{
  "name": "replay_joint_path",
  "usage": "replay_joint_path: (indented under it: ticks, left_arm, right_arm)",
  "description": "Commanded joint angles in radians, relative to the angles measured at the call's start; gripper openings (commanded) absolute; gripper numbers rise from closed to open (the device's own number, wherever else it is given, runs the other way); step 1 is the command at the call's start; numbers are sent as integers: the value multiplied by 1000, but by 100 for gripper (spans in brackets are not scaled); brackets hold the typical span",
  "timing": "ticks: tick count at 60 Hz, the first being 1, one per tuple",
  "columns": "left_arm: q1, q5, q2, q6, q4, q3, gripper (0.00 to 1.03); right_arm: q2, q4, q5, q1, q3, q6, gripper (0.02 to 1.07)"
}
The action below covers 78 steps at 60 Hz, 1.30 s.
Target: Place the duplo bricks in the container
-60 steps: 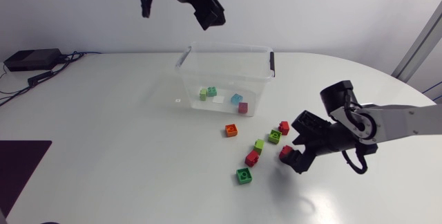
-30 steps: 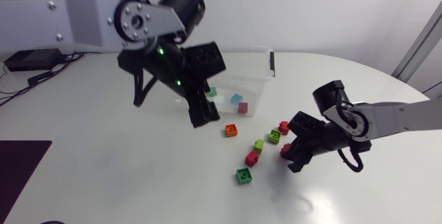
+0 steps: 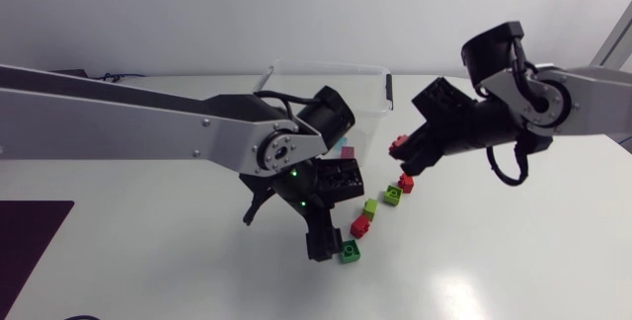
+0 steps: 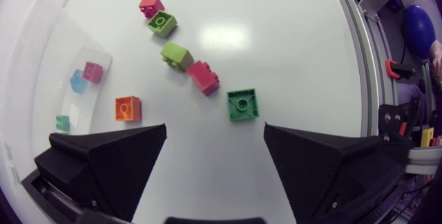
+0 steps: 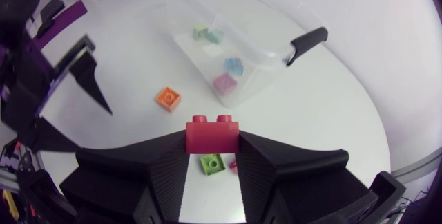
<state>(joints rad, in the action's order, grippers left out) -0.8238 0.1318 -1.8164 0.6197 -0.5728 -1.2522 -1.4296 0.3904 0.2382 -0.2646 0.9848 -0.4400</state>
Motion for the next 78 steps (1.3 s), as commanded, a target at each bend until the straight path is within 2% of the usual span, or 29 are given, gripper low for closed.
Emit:
replay_joint_path:
  ticks: [1,30,43,45,51,53,62,78]
  left_arm:
    - [-18,-6,-35,-35,13,19,99]
    - [-46,-14,-73,-81,65,51,99]
    - [-61,-14,-93,-92,83,42,99]
    - [-63,-14,-98,-92,83,37,99]
    - [-67,-23,-109,-90,83,27,99]
    - [-69,-24,-113,-87,83,25,99]
    - [-77,-27,-127,-86,83,11,99]
    - [-100,-31,-172,-97,83,-29,99]
  right_arm:
    - [-55,16,-5,-10,81,53,28]
    - [-256,21,-11,-15,388,118,29]
    - [-410,5,-19,-25,512,133,30]
    - [-423,4,-34,-32,526,133,37]
    - [-427,2,-45,-28,543,138,86]
    - [-416,4,-45,-24,538,138,94]
    - [-313,4,-39,15,465,130,98]
    - [-127,-30,15,114,198,75,98]
